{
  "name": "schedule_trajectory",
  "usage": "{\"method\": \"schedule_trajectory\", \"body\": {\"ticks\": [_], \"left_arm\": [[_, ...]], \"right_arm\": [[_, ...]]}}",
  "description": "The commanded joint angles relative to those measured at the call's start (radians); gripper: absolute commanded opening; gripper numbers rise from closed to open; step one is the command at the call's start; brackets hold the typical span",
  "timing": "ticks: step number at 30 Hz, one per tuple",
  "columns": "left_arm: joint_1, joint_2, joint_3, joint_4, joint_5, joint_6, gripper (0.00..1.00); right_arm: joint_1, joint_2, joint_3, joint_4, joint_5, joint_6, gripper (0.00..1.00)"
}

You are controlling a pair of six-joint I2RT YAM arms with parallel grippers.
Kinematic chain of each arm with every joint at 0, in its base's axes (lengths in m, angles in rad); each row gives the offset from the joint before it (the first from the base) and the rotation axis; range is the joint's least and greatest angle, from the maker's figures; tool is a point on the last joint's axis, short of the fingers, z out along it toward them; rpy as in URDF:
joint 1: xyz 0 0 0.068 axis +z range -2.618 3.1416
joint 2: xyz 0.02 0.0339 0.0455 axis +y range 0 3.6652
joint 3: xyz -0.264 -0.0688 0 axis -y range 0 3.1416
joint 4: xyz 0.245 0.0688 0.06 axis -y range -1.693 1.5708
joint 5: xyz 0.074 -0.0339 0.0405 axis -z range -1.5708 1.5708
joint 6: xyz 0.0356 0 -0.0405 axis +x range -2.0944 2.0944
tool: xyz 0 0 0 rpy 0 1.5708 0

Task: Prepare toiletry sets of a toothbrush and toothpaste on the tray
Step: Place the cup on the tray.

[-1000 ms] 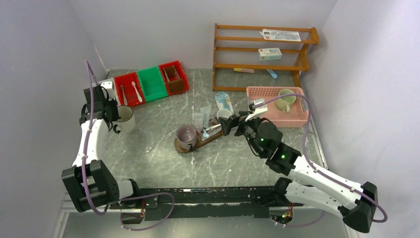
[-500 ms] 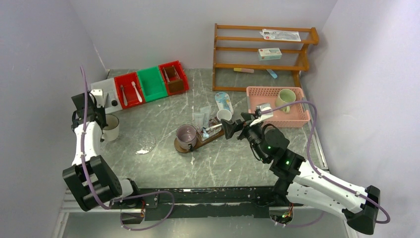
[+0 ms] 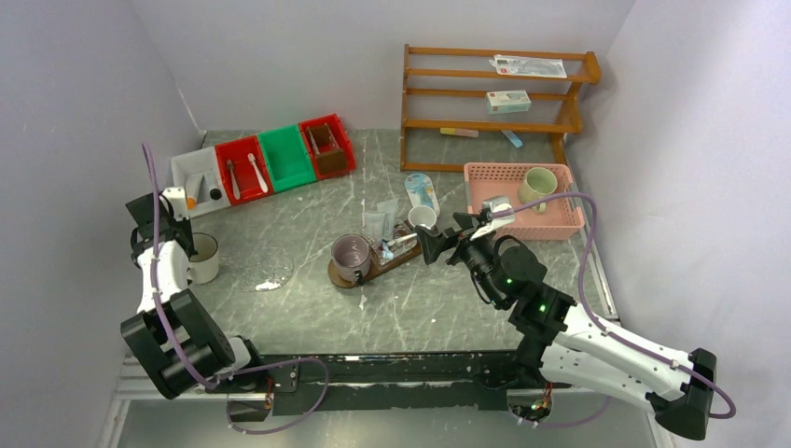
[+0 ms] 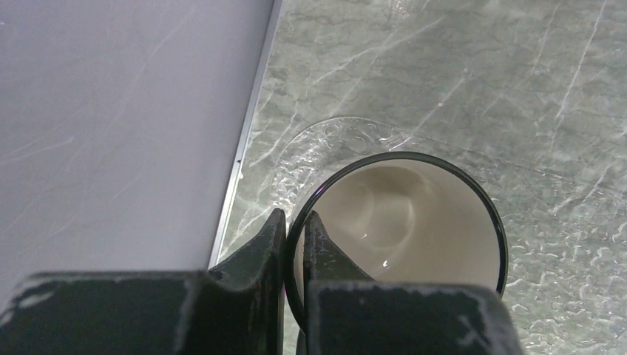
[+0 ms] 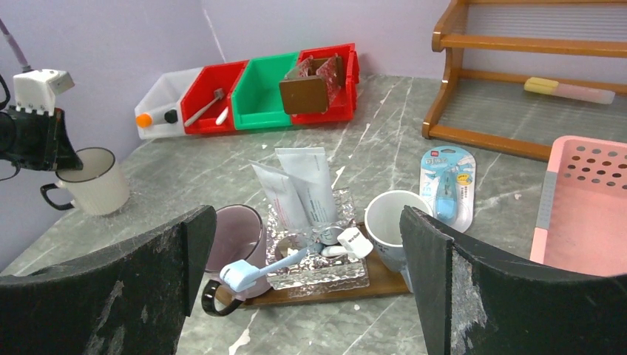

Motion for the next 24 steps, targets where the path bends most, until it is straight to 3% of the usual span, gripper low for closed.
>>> {"method": "schedule_trajectory", "body": {"ticks": [1,4,10,17,24], "left_arm": [[0.02,0.025,0.036,0.077,0.07,0.028,0.05],[0.027,0.025,0.021,0.087,0.055,0.028,0.1],[0.027,0.019,-0.014,0.11,0.001,0.03,0.36],[0.019,0.005,-0.028,0.123,-0.058,0.015,0.44],[-0.086,-0.112,-0.015,0.151,-0.159,-0.007,0.54]], "right_arm": [[0.008,0.002,-0.007,0.021,0.027,-0.01,1.0],[0.008,0.014,-0.002,0.02,0.022,-0.011,1.0],[0.007,0.025,0.005,0.014,0.016,-0.011,1.0],[0.007,0.027,0.009,0.013,0.011,-0.011,1.0],[0.008,0.027,0.003,0.023,0.003,-0.008,1.0]]}}
